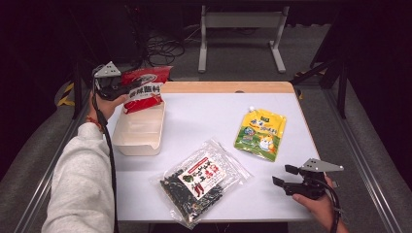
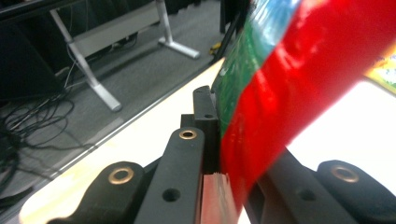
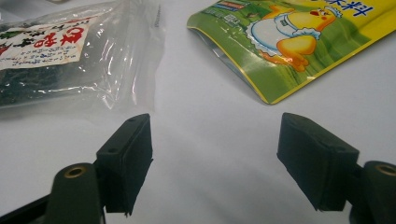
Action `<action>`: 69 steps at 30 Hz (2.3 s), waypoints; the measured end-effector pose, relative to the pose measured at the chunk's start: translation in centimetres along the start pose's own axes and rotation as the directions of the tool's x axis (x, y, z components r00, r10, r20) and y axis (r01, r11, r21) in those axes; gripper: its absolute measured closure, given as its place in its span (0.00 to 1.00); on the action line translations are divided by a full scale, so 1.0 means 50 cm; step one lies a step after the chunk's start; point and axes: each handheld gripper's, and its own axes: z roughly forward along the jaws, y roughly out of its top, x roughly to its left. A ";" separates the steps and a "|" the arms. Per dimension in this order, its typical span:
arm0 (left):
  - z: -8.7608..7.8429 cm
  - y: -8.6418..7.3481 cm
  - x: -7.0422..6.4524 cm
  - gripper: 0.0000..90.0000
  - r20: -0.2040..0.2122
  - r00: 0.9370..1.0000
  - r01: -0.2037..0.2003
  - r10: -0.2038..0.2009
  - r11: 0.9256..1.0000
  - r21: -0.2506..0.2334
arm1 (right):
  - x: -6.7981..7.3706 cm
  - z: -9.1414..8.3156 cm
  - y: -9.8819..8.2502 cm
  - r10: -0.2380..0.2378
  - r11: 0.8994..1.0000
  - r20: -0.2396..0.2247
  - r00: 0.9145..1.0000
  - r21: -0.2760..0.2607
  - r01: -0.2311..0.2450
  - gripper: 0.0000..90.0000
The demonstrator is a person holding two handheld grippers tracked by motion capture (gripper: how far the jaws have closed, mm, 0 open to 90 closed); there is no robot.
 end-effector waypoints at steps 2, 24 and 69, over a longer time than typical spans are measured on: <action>0.016 -0.002 0.004 0.99 -0.007 1.000 0.012 -0.012 1.000 -0.006 | 0.003 0.002 0.000 0.010 1.000 -0.002 1.000 -0.001 -0.010 0.30; 0.048 -0.106 -0.002 0.99 -0.123 0.989 0.108 -0.080 0.965 0.239 | 0.021 0.030 0.008 -0.038 0.998 -0.067 0.997 0.044 0.041 0.29; -0.057 -0.122 -0.041 0.77 -0.214 0.969 0.149 -0.123 0.983 0.111 | -0.053 0.050 0.053 0.003 1.000 0.024 1.000 -0.005 -0.003 0.37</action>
